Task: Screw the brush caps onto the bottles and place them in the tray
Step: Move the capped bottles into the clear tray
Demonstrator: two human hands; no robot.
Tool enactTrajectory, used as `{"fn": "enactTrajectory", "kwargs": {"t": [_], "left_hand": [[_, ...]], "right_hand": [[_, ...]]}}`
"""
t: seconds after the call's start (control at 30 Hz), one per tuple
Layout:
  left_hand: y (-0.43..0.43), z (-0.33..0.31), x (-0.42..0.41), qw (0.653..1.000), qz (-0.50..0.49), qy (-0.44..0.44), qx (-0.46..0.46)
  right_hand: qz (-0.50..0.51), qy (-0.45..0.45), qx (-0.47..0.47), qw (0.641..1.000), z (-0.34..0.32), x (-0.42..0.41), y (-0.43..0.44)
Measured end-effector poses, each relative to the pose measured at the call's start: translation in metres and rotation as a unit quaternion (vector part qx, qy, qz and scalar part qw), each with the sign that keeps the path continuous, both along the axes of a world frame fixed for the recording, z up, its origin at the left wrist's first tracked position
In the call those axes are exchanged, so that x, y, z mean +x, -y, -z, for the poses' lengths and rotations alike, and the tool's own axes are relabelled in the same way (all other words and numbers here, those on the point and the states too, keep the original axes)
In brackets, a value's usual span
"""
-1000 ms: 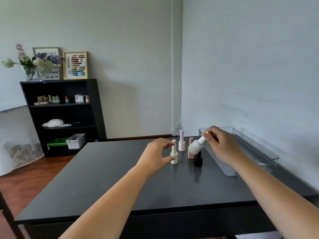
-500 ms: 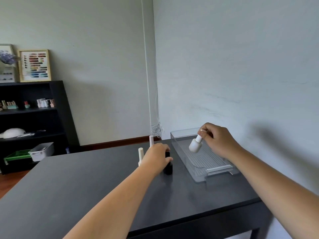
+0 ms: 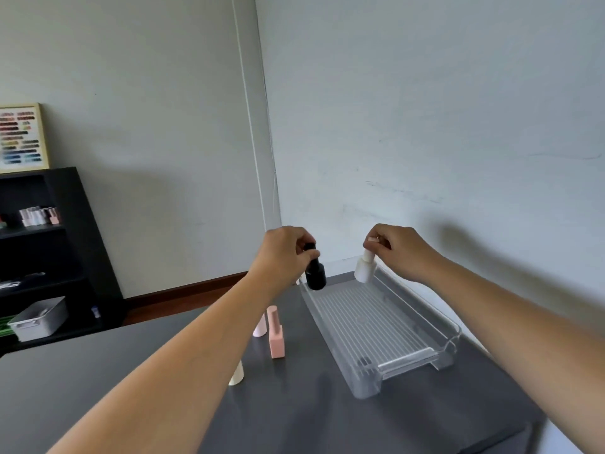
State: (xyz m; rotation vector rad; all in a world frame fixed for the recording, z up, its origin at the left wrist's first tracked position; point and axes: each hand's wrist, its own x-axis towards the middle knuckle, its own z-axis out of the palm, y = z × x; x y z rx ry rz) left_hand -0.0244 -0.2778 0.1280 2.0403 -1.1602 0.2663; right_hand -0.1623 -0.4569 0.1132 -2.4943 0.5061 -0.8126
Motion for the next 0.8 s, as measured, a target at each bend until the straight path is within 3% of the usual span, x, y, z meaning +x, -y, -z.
{"fn": "enactTrajectory", "kwargs": {"t": [0.37,0.8], "left_hand": [[0.127,0.024,0.041,0.996,-0.008,-0.045,0.078],[0.165,0.058,0.058,0.99,0.006,-0.086,0.114]], "right_hand": [[0.026,-0.124,-0.021,0.992,0.016,0.075,0.068],[0.037,-0.208,-0.054,0.976,0.046,0.097,0.096]]}}
